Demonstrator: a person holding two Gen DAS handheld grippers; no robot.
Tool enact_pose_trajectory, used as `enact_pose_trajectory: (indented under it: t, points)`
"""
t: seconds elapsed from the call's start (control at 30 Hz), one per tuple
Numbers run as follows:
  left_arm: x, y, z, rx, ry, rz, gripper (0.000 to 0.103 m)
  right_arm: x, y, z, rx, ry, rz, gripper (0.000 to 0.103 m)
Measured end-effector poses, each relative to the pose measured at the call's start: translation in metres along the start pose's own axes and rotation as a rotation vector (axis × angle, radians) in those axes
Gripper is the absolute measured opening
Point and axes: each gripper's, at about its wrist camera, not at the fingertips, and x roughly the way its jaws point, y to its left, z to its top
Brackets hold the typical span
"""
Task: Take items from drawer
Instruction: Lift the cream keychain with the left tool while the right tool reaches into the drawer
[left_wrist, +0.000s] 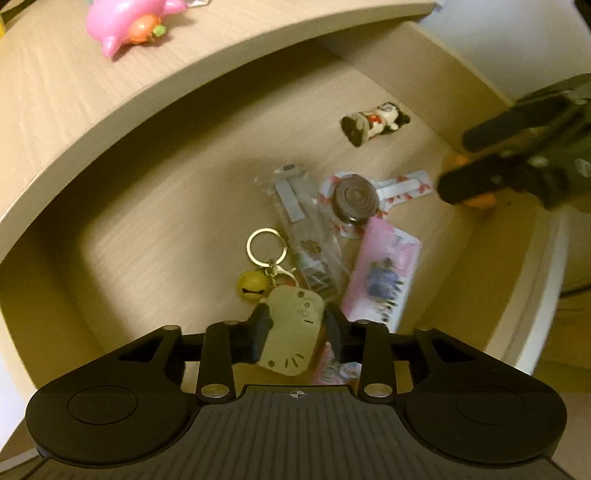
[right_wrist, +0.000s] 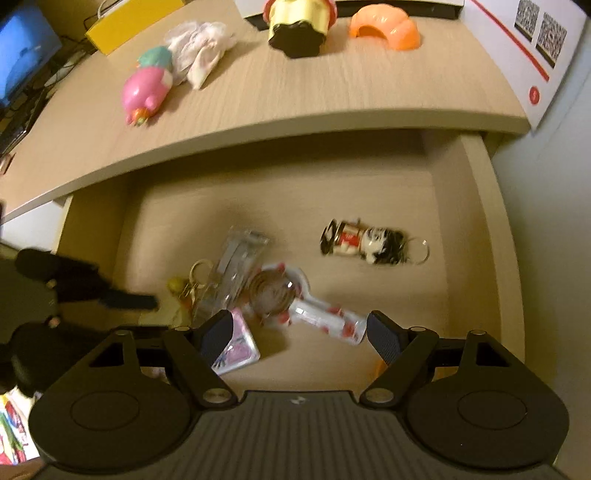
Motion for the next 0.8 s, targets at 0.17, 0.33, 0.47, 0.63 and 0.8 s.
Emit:
enact_pose_trajectory:
  t: [0.17, 0.33, 0.47, 0.63, 0.8]
  points:
    - [0.006, 0.005, 0.004, -0.020, 0.046, 0.023, 0.048, -0.005, 0.005, -0.002, -0.041, -0.021, -0.037, 0.081]
    - [0.012, 0.010, -0.008, -0.053, 0.068, 0.047, 0.047, -0.005, 0.007, -0.002, -0.069, -0.050, -0.097, 0.081]
    - [0.009, 0.022, -0.009, -0.132, 0.041, 0.011, 0.045, -0.004, 0.007, -0.003, -0.062, -0.043, -0.083, 0.081]
    - [-0.005, 0.040, -0.007, -0.297, -0.003, 0.005, 0.045, -0.002, 0.006, -0.001, -0.023, -0.022, -0.038, 0.081]
    - [-0.047, 0.050, -0.022, -0.432, -0.137, 0.015, 0.044, 0.017, 0.009, 0.001, 0.097, 0.126, 0.080, 0.081]
